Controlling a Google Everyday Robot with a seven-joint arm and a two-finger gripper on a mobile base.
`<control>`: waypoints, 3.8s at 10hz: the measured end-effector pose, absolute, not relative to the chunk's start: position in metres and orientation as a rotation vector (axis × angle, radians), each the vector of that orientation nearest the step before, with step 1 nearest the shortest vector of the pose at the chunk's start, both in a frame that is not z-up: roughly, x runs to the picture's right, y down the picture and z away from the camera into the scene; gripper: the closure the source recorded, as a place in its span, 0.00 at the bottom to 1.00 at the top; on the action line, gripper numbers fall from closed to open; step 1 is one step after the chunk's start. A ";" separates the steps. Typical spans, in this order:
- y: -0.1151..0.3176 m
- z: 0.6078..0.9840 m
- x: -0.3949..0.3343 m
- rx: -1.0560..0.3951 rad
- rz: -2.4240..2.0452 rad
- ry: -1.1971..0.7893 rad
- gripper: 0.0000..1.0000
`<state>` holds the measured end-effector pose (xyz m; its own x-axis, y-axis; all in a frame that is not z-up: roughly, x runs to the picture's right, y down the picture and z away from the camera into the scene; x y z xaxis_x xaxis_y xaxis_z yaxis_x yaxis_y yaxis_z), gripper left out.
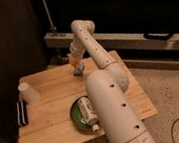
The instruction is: Place the pepper on the white sponge
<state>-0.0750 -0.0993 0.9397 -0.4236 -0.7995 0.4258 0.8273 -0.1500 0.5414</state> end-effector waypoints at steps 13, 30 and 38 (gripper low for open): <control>-0.068 0.941 -0.030 0.005 -1.705 -0.868 1.00; -0.046 0.972 0.023 0.212 -1.568 -0.861 1.00; -0.084 0.974 -0.028 0.340 -1.552 -0.755 1.00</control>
